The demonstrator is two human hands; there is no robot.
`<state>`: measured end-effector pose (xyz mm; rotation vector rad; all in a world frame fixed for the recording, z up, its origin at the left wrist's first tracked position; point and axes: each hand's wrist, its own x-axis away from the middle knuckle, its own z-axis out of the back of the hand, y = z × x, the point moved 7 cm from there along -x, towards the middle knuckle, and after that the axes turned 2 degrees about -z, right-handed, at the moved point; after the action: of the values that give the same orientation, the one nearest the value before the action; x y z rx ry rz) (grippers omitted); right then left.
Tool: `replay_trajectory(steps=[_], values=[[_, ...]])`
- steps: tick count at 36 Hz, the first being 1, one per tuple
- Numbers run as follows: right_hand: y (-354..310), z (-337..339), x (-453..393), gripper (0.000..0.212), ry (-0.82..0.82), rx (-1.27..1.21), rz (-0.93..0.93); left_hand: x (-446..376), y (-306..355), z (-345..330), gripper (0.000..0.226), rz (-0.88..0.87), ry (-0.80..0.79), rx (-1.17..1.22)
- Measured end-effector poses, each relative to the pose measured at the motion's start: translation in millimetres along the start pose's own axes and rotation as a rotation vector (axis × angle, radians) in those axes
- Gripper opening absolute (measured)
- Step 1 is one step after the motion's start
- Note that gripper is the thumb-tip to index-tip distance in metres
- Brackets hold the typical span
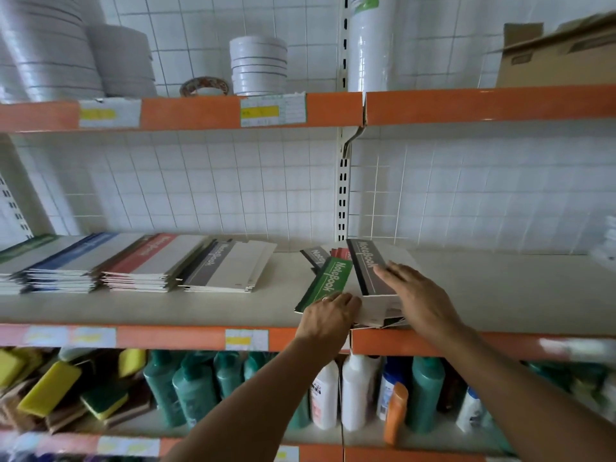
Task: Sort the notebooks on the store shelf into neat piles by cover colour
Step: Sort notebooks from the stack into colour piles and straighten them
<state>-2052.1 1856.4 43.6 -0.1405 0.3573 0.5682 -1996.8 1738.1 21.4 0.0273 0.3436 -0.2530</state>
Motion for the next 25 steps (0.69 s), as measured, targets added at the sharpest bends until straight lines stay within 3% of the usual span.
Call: replay_trajectory(steps=[7,10,13,19,25], values=[[4,4,5,0.079,0.032,-0.013,0.007,9,-8,11,0.045,-0.005,0.118,-0.075],[6,2,7,0.077,0.040,-0.035,0.000,7,-2,12,0.024,0.058,0.027,-0.072],[8,-1,7,0.077,0.056,-0.053,-0.014,-3,10,10,0.021,0.070,-0.009,-0.115],[15,1,6,0.070,0.030,-0.033,-0.090,-16,16,-13,0.056,-0.016,-0.211,0.016],[22,13,5,0.077,0.044,-0.037,-0.130,-32,12,-16,0.050,-0.059,-0.246,0.054]])
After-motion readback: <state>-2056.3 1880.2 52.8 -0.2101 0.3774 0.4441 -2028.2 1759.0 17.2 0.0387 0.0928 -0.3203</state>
